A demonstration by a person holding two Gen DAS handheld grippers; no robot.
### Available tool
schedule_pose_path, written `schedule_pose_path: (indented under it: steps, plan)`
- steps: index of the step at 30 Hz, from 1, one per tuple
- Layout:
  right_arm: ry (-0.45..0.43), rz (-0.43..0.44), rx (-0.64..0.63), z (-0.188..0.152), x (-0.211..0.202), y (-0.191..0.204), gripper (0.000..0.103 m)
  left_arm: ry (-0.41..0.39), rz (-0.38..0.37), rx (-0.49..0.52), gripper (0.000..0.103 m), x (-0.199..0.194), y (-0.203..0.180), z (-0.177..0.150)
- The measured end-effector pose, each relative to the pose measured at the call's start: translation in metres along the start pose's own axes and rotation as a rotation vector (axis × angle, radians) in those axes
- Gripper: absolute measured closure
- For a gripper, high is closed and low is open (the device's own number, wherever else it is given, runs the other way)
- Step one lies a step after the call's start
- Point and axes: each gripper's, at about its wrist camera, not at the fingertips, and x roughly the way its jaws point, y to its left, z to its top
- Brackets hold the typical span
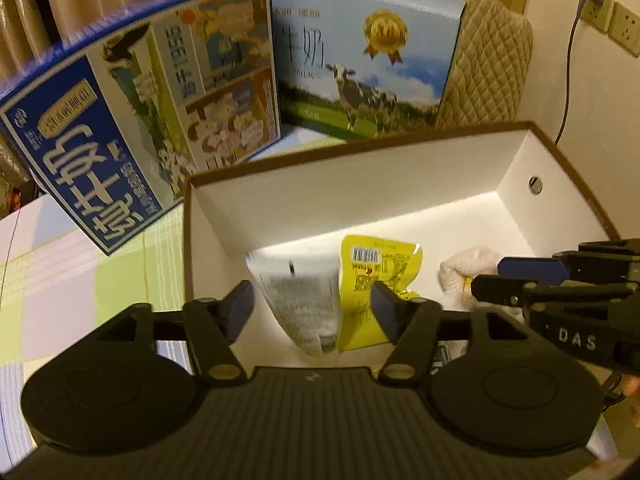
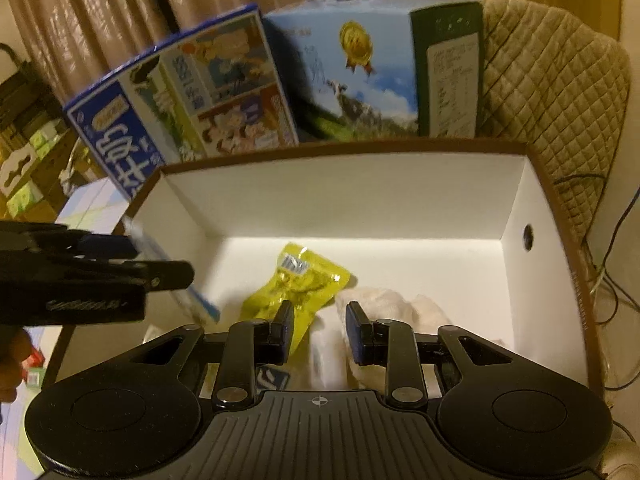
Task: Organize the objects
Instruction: 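Open both tools to drop the tube and pill bottle in the box, then withdraw both tools from the cardboard box back over the table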
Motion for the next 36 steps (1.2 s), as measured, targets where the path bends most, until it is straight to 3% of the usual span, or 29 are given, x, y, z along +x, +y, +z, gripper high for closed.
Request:
schedule_pose_path:
  steps: [2,10,36]
  plan:
    - [-0.016,-0.005,0.006,0.002,-0.005,0.000,0.066,-0.006,-0.003,-0.007,0.032,-0.006,0.002,0.000]
    - [-0.048,0.018,0.029,-0.007,-0.037,0.005,0.059,-0.012,-0.035,-0.035,0.018,-0.040,0.009,-0.018]
    - [-0.079,0.026,0.079,-0.074,-0.132,0.038,0.057,-0.020,-0.055,-0.132,0.013,-0.141,0.010,-0.099]
